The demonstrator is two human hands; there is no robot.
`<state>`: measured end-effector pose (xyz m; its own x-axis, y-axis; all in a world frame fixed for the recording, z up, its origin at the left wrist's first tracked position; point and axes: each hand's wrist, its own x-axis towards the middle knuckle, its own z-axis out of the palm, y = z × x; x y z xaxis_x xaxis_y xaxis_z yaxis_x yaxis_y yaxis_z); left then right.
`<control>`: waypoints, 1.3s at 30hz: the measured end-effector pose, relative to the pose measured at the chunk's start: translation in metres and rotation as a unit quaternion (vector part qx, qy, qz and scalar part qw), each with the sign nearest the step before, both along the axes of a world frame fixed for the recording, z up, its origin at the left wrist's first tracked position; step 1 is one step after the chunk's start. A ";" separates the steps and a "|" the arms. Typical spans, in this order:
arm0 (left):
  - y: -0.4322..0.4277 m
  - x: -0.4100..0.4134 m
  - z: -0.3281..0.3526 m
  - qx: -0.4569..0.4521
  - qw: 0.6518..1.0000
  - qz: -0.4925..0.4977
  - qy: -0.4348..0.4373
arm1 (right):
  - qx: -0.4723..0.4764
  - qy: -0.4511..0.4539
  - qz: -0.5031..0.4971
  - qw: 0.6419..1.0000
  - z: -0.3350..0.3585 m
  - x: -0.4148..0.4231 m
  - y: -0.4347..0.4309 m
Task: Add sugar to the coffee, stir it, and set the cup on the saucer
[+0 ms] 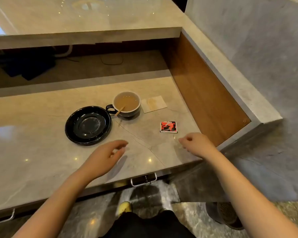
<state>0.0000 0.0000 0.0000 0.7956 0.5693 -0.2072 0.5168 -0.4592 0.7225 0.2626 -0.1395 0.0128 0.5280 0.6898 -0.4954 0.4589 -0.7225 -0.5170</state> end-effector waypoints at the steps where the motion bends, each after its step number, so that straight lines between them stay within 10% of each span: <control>1: 0.001 0.007 -0.007 0.053 0.998 0.020 -0.028 | 0.026 -0.019 -0.022 0.999 -0.006 0.001 0.008; 18: 0.008 0.035 -0.084 0.293 0.952 -0.012 0.093 | 0.119 -0.088 -0.169 0.974 -0.055 0.005 0.062; 39: 0.010 0.037 -0.090 0.275 0.958 -0.007 0.085 | 0.382 0.228 -0.228 0.866 -0.040 -0.016 0.075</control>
<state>0.0370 0.0100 -0.0904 0.7852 0.6192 -0.0056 0.5965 -0.7540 0.2752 0.2467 -0.0641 -0.0275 0.7007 0.6801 -0.2155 -0.1622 -0.1423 -0.9764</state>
